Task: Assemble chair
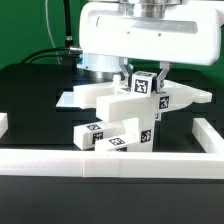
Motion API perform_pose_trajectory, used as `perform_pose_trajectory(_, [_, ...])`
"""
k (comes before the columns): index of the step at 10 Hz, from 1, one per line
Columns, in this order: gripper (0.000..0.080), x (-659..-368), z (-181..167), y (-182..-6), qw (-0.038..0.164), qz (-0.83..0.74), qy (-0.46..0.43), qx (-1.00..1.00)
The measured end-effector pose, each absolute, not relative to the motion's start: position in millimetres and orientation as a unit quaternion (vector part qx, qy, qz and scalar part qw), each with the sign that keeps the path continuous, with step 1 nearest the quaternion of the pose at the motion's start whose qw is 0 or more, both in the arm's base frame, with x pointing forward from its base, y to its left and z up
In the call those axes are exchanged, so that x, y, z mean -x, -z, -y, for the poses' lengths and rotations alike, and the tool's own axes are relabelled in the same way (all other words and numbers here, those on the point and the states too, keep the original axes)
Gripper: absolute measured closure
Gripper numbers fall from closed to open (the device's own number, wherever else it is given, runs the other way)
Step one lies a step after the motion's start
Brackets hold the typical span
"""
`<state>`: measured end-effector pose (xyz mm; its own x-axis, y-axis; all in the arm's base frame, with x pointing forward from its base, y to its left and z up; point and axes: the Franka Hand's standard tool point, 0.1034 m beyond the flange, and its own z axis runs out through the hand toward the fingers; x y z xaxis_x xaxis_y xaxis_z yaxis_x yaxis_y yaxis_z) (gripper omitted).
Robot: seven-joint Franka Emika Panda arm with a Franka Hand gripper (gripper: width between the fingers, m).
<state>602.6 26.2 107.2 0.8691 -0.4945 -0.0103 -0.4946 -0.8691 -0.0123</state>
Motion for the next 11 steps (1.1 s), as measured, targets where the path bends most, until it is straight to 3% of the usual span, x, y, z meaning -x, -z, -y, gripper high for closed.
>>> perform_pose_trajectory(4, [0.0532, -602.9, -26.5, -107.0, 0.037, -0.422, -0.014, 0.906])
perform_pose_trajectory(6, [0.0532, -604.1, -30.1, -106.9, 0.041, -0.505, -0.013, 0.862])
perform_pose_trajectory(8, [0.0532, -604.2, -30.9, -107.1, 0.039, -0.483, -0.013, 0.875])
perform_pose_trajectory(9, [0.0348, -605.6, -33.5, -108.2, 0.037, -0.473, -0.011, 0.880])
perform_pose_trajectory(10, [0.0348, -605.9, -34.5, -108.4, 0.036, -0.454, -0.009, 0.890])
perform_pose_trajectory(11, [0.0204, -606.0, -33.5, -108.3, 0.037, -0.408, -0.007, 0.912])
